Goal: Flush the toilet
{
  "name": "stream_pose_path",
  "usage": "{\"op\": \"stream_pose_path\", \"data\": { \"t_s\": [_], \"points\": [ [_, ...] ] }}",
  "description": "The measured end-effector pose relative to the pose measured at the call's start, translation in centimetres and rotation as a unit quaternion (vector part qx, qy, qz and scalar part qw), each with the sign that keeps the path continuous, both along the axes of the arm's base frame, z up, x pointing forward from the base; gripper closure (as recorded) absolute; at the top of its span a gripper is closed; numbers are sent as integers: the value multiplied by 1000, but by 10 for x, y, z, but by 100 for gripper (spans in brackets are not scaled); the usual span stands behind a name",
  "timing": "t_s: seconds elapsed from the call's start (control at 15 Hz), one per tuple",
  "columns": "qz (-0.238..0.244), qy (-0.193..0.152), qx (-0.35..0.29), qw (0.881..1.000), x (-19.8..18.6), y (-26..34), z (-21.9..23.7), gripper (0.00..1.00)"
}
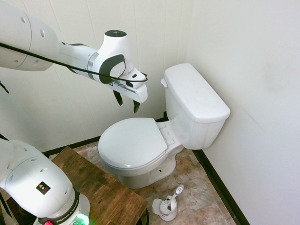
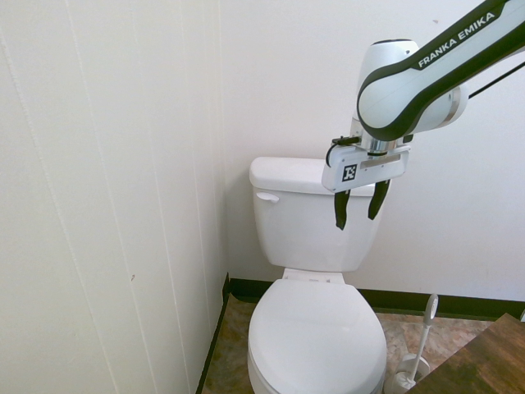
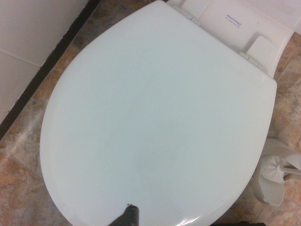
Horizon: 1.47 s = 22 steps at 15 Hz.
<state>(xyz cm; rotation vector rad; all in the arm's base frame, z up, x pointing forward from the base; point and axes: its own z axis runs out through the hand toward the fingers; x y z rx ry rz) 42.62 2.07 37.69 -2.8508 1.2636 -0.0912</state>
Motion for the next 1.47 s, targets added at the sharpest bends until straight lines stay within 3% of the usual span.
{"op": "stream_pose_path", "data": {
  "t_s": [0.33, 0.67, 0.73, 1.07, 1.47],
  "points": [
    [2, -11, 4, 1000, 25, 15, 6, 0],
    [-42, -59, 5, 997, 123, 36, 5, 0],
    [-50, -63, 4, 997, 141, 41, 1, 100],
    [-92, -98, 8, 991, 213, 49, -4, 100],
    [-127, -115, -19, 985, 266, 40, -37, 100]
  ]
}}
